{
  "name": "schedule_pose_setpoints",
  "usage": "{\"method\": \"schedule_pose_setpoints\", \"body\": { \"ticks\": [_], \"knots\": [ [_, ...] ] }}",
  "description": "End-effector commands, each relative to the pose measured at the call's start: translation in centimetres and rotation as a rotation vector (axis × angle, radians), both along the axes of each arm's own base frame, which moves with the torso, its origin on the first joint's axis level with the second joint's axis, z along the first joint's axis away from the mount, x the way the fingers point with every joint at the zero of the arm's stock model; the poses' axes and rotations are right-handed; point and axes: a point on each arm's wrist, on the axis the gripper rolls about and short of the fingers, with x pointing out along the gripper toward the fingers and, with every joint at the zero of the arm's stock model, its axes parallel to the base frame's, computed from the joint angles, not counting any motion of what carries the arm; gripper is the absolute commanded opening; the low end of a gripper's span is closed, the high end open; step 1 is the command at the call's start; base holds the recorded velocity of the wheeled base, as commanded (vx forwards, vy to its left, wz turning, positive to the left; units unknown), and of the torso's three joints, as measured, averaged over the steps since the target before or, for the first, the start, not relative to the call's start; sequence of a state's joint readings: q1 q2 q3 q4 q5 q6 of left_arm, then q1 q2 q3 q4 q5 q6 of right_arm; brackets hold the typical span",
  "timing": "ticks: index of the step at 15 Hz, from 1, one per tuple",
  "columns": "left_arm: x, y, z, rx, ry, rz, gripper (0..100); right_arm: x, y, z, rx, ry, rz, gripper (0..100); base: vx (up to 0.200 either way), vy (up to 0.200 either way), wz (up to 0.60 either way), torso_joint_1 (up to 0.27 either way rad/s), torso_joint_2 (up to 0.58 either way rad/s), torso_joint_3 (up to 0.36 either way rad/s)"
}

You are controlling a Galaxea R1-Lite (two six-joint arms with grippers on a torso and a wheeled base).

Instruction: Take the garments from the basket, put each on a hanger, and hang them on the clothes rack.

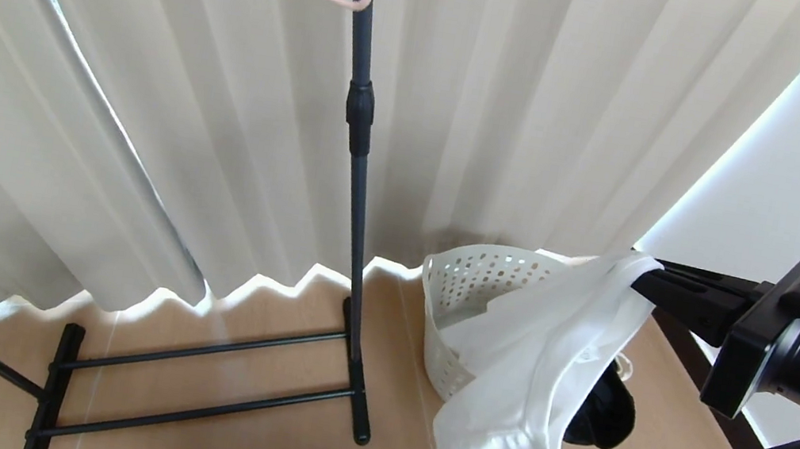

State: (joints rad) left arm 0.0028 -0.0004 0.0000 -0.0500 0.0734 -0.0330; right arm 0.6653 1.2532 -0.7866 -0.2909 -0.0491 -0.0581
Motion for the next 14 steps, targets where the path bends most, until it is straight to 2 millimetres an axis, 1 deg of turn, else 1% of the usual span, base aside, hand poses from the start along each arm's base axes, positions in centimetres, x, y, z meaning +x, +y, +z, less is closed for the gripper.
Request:
{"method": "schedule_pose_setpoints", "body": {
  "ticks": [1, 8, 14],
  "knots": [
    [0.0, 0.0, 0.01, -0.001, 0.0, 0.002, 100, 0.12, 0.11, -0.06, -0.002, 0.003, 0.001, 0, 0.0, 0.0, 0.0, 0.129, -0.46, -0.134],
    [0.0, 0.0, 0.01, 0.001, 0.0, 0.002, 100, 0.11, 0.05, -0.12, -0.005, 0.003, -0.002, 0, 0.0, 0.0, 0.0, 0.156, -0.49, -0.124],
    [0.0, 0.0, 0.01, 0.001, 0.0, 0.002, 100, 0.22, 0.14, -0.33, -0.011, 0.01, -0.002, 0, 0.0, 0.0, 0.0, 0.204, -0.52, -0.117]
  ]
}}
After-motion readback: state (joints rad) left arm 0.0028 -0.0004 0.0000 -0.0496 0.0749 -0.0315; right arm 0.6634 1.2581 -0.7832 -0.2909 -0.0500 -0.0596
